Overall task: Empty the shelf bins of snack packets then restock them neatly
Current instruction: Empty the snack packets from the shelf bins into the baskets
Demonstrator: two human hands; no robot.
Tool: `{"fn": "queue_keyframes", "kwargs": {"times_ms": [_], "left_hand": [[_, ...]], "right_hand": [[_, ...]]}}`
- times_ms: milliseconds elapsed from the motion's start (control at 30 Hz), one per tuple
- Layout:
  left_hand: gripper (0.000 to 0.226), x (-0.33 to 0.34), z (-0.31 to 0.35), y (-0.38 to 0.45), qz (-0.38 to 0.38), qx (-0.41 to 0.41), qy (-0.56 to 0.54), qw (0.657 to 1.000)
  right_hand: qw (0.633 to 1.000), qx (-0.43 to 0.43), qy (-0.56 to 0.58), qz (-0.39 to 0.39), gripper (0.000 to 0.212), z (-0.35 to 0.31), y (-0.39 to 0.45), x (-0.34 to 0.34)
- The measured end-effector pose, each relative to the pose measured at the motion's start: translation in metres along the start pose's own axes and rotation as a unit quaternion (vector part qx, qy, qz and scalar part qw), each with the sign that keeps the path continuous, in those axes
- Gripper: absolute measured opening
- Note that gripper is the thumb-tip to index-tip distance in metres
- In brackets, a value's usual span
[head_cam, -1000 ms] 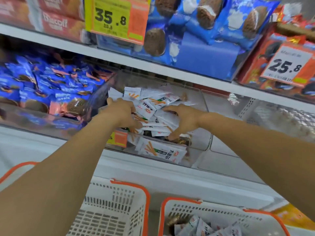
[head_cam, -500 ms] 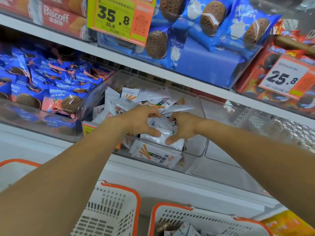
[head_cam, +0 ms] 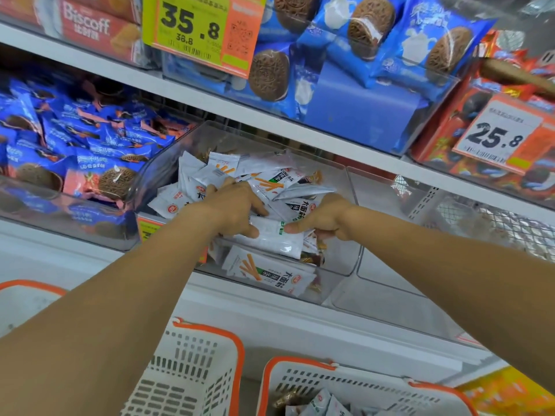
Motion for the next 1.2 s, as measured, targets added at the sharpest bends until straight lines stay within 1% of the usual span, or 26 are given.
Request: {"fn": "queue_keyframes", "kwargs": {"times_ms": [100,167,267,333,367,400,467,533,600,733,833,867,900,967,1000,1033,1100,1200], "left_hand": [[0.049,-0.002,-0.009,-0.004,0.007,-0.007,-0.025,1.0],[0.046,-0.003,-0.013,-0.007,0.015,-0.006,-0.038,0.999],[0.044,-0.003,-0.014,-0.008,0.019,-0.005,-0.039,0.999],[0.044,-0.003,-0.014,-0.007,0.019,-0.004,-0.037,0.999],[0.044,-0.004,-0.015,-0.007,0.018,-0.003,-0.036,0.999],[0.044,-0.004,-0.016,-0.006,0.019,-0.003,-0.035,0.999],[0.042,-0.005,-0.02,-0.006,0.019,-0.004,-0.039,0.999],[0.041,-0.006,-0.023,-0.006,0.016,-0.004,-0.044,0.999],[0.04,-0.007,-0.024,-0.007,0.014,-0.004,-0.048,0.999],[0.04,-0.009,-0.021,-0.007,0.017,-0.006,-0.044,0.999],[0.039,-0.011,-0.02,-0.006,0.023,-0.013,-0.033,0.999],[0.039,-0.012,-0.019,-0.005,0.028,-0.018,-0.029,0.999],[0.039,-0.014,-0.019,-0.005,0.036,-0.024,-0.023,0.999],[0.036,-0.018,-0.018,-0.005,0.057,-0.035,-0.006,0.998],[0.034,-0.02,-0.018,-0.005,0.066,-0.039,-0.001,0.997],[0.034,-0.021,-0.019,-0.005,0.073,-0.043,0.002,0.996],[0.035,-0.02,-0.02,-0.006,0.077,-0.048,0.004,0.996],[0.038,-0.018,-0.021,-0.008,0.082,-0.047,-0.002,0.996]], "right_hand": [[1.0,-0.029,-0.002,-0.004,0.107,-0.001,0.0,-0.003],[0.999,-0.04,0.01,-0.011,0.109,-0.006,-0.004,-0.004],[0.997,-0.05,-0.031,-0.043,0.117,-0.014,-0.01,0.006],[0.997,-0.042,-0.041,-0.04,0.121,-0.014,-0.012,0.009],[0.999,-0.029,-0.027,-0.031,0.117,-0.011,-0.01,0.007],[0.999,-0.02,-0.011,-0.025,0.108,-0.009,-0.008,0.005],[0.999,-0.021,-0.023,-0.031,0.09,-0.007,-0.007,0.001],[0.996,-0.036,-0.064,-0.052,0.087,-0.01,-0.009,0.003],[0.994,-0.039,-0.076,-0.074,0.088,-0.013,-0.013,0.007],[0.993,0.001,0.015,-0.116,0.086,-0.008,-0.014,0.017],[0.99,0.012,0.103,-0.094,0.06,-0.002,-0.006,0.02],[0.986,0.017,0.148,-0.075,0.055,0.0,-0.002,0.021],[0.98,0.025,0.193,-0.043,0.054,0.002,0.0,0.021],[0.963,0.034,0.268,0.017,0.062,0.004,0.01,0.019],[0.958,0.034,0.284,0.021,0.063,0.002,0.013,0.02],[0.958,0.032,0.285,0.007,0.062,-0.003,0.013,0.022],[0.967,0.034,0.252,-0.009,0.068,-0.006,0.019,0.022],[0.983,0.049,0.176,-0.005,0.084,-0.005,0.015,0.011]]}}
Point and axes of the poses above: each hand's wrist, its own y-axis towards the middle knuckle, its own x-axis out of the palm, z = x × y, the point moved 6 cm from there along y, towards the middle knuckle, and after that the axes turned 5 degrees about -y, right-handed, at the moved point
